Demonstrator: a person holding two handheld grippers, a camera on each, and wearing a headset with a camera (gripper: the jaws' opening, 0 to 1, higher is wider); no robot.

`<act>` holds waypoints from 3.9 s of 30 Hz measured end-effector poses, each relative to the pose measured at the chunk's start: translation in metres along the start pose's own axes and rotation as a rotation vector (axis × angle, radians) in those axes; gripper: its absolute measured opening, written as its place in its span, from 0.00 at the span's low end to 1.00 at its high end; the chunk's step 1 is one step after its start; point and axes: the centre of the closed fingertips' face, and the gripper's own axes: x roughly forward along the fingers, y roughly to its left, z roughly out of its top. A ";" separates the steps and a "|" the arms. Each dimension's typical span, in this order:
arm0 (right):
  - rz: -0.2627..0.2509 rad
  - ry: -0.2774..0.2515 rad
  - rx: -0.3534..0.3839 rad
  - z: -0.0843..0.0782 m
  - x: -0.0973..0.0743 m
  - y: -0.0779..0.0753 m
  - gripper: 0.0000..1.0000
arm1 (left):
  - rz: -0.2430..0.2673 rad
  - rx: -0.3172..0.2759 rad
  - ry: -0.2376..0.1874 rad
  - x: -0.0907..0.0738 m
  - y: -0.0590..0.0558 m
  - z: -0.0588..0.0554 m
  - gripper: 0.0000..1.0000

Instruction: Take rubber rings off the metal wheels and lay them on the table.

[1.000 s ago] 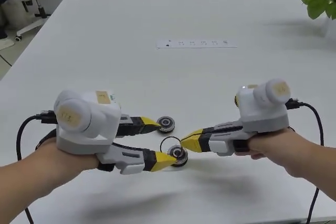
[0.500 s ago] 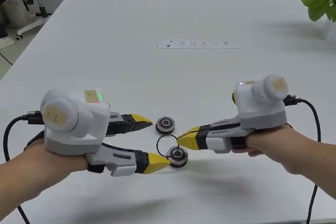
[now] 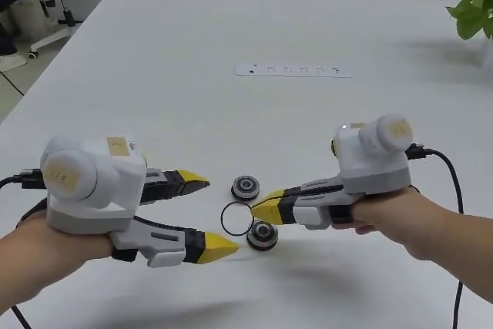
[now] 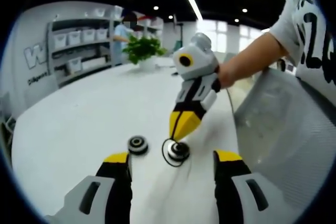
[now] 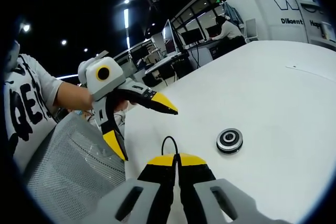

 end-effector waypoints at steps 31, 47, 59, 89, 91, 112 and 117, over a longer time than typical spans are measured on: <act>-0.002 0.027 -0.032 -0.005 0.035 0.005 0.00 | 0.082 -0.015 0.027 -0.032 0.019 -0.017 0.72; -0.015 0.058 -0.051 -0.014 0.045 0.008 0.00 | 0.090 -0.016 0.039 -0.038 0.019 -0.022 0.73; -0.022 0.070 -0.067 -0.018 0.043 0.006 0.04 | 0.085 -0.014 0.044 -0.036 0.019 -0.021 0.73; -0.061 0.013 -0.113 -0.001 0.021 0.000 0.32 | 0.092 -0.014 0.040 -0.036 0.022 -0.014 0.73; -0.068 0.007 -0.116 0.000 0.018 -0.001 0.33 | 0.091 -0.014 0.040 -0.034 0.023 -0.014 0.73; -0.119 -0.006 -0.154 0.001 -0.007 -0.014 0.43 | 0.074 0.005 0.044 -0.023 0.024 -0.004 0.73; -0.126 -0.007 -0.160 0.000 -0.012 -0.016 0.45 | 0.063 0.011 0.048 -0.018 0.023 -0.003 0.73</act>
